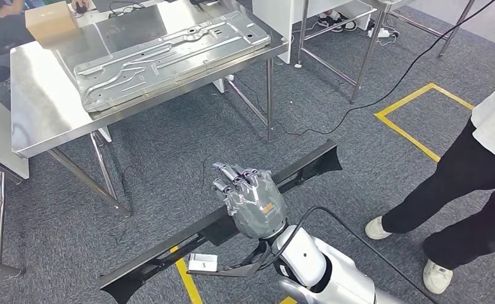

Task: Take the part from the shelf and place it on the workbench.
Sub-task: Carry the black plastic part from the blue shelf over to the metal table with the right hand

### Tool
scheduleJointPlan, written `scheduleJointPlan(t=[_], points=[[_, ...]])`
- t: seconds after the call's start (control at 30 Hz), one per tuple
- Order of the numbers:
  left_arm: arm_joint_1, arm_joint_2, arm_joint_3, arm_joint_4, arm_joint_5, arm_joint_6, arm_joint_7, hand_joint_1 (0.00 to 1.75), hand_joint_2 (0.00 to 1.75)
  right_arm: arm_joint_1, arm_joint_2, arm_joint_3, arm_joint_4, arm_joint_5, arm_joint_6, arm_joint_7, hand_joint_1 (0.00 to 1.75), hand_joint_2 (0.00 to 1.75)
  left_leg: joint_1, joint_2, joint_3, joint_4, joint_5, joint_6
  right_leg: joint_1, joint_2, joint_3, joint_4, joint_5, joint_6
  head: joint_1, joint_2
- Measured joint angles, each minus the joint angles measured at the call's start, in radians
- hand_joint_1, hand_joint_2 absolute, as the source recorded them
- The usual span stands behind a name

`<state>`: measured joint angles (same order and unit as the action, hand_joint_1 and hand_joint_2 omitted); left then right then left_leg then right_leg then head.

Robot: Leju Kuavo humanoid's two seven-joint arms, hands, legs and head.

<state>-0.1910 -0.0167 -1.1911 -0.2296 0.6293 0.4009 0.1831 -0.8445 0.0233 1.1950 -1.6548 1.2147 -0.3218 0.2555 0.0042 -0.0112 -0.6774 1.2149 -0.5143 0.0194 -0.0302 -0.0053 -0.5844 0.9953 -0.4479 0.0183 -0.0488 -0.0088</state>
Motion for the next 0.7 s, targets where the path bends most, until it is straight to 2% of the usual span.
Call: scheduleJointPlan(t=[0.07, 0.1, 0.13, 0.2, 0.27, 0.3, 0.33, 0.4, 0.43, 0.47, 0.5, 0.57, 0.6, 0.63, 0.7], points=[[0.004, 0.0, 0.002, 0.0, -0.002, -0.005, 0.0, 0.0, 1.75, -0.002, 0.0, 0.0, 0.0, 0.0, -0.001, 0.0, 1.75, 1.75, -0.004, 0.006, 0.065, -0.149, 0.078, 0.014, 0.001, 0.0, 0.012, -0.003, -0.007, 0.003, 0.0, 0.0], [0.005, 0.0, 0.002, 0.0, -0.003, -0.008, 0.0, 0.0, 1.75, -0.004, 0.0, 0.0, 0.0, 0.0, -0.002, -0.001, 1.75, 1.75, -0.009, 0.01, 0.091, -0.209, 0.096, 0.022, 0.001, 0.0, 0.016, -0.006, -0.009, 0.007, 0.0, 0.0], [0.006, 0.0, 0.002, 0.0, -0.004, -0.01, -0.001, 0.0, 1.75, -0.005, 0.0, 0.0, 0.0, 0.0, -0.003, -0.001, 1.75, 1.75, -0.014, 0.014, 0.105, -0.247, 0.102, 0.03, 0.0, -0.001, 0.02, -0.011, -0.009, 0.013, 0.0, 0.0], [0.006, 0.0, 0.003, 0.0, -0.006, -0.011, -0.002, 0.0, 1.75, -0.005, 0.001, 0.0, 0.0, 0.0, -0.005, -0.003, 1.75, 1.75, -0.02, 0.013, 0.115, -0.274, 0.094, 0.04, 0.0, -0.005, 0.024, -0.009, 0.001, 0.027, 0.0, 0.0], [0.008, 0.001, 0.003, 0.0, -0.008, -0.012, -0.002, 0.0, 1.75, -0.004, 0.001, 0.001, 0.0, 0.0, -0.006, -0.003, 1.75, 1.75, -0.016, 0.007, 0.134, -0.286, 0.095, 0.045, 0.0, -0.006, 0.019, 0.017, -0.003, 0.036, 0.0, 0.0], [0.009, 0.001, 0.003, 0.0, -0.009, -0.012, -0.002, 0.0, 1.75, -0.005, 0.001, 0.001, -0.001, 0.0, -0.007, -0.003, 1.75, 1.75, -0.014, 0.005, 0.144, -0.289, 0.095, 0.048, 0.0, -0.005, 0.003, 0.05, -0.022, 0.037, 0.001, 0.0], [0.008, 0.001, 0.003, 0.0, -0.009, -0.012, -0.002, 0.0, 1.75, -0.005, 0.0, 0.001, -0.001, 0.0, -0.007, -0.004, 1.75, 1.75, -0.014, 0.005, 0.152, -0.291, 0.094, 0.05, 0.001, -0.003, -0.026, 0.102, -0.05, 0.038, 0.001, 0.0], [0.008, 0.0, 0.003, 0.0, -0.009, -0.013, -0.003, 0.0, 1.75, -0.003, 0.0, 0.002, 0.0, 0.0, -0.008, -0.004, 1.75, 1.75, -0.017, 0.002, 0.16, -0.29, 0.088, 0.054, 0.004, 0.001, -0.106, 0.235, -0.105, 0.04, 0.001, 0.0], [0.009, 0.0, 0.003, 0.0, -0.008, -0.014, -0.003, 0.0, 1.75, -0.001, 0.0, 0.002, 0.0, 0.0, -0.008, -0.004, 1.75, 1.75, -0.018, 0.0, 0.163, -0.29, 0.084, 0.055, 0.005, 0.003, -0.139, 0.278, -0.114, 0.04, 0.001, 0.0], [0.011, -0.001, 0.003, 0.0, -0.008, -0.016, -0.003, 0.0, 1.75, 0.002, -0.001, 0.002, 0.0, 0.0, -0.008, -0.004, 1.75, 1.75, -0.018, -0.002, 0.169, -0.29, 0.08, 0.054, 0.006, 0.004, -0.153, 0.285, -0.103, 0.04, 0.001, 0.0], [0.013, -0.001, 0.003, 0.0, -0.008, -0.017, -0.003, 0.0, 1.75, 0.003, -0.001, 0.002, 0.0, 0.0, -0.008, -0.004, 1.75, 1.75, -0.018, -0.004, 0.177, -0.29, 0.073, 0.052, 0.006, 0.004, -0.144, 0.248, -0.069, 0.041, 0.001, 0.0], [0.016, -0.001, 0.003, 0.0, -0.007, -0.018, -0.003, 0.0, 1.75, 0.005, -0.001, 0.003, 0.0, 0.0, -0.008, -0.004, 1.75, 1.75, -0.017, -0.008, 0.196, -0.288, 0.057, 0.044, 0.006, 0.005, -0.084, 0.1, 0.019, 0.042, 0.001, 0.0], [0.015, -0.001, 0.003, 0.0, -0.007, -0.019, -0.003, 0.0, 1.75, 0.004, -0.002, 0.003, 0.0, 0.0, -0.008, -0.004, 1.75, 1.75, -0.017, -0.01, 0.201, -0.286, 0.048, 0.039, 0.007, 0.006, -0.058, 0.036, 0.04, 0.039, 0.001, 0.0], [0.014, -0.001, 0.003, 0.0, -0.007, -0.019, -0.004, 0.0, 1.75, 0.003, -0.001, 0.004, 0.0, 0.0, -0.008, -0.004, 1.75, 1.75, -0.018, -0.01, 0.201, -0.284, 0.042, 0.034, 0.009, 0.007, -0.044, 0.0, 0.049, 0.033, 0.001, 0.0], [0.012, -0.001, 0.003, 0.0, -0.005, -0.021, -0.006, 0.0, 1.75, 0.003, -0.001, 0.005, 0.0, 0.0, -0.008, -0.004, 1.75, 1.75, -0.02, -0.01, 0.2, -0.28, 0.033, 0.026, 0.011, 0.007, -0.039, -0.015, 0.037, 0.016, 0.001, 0.0]])
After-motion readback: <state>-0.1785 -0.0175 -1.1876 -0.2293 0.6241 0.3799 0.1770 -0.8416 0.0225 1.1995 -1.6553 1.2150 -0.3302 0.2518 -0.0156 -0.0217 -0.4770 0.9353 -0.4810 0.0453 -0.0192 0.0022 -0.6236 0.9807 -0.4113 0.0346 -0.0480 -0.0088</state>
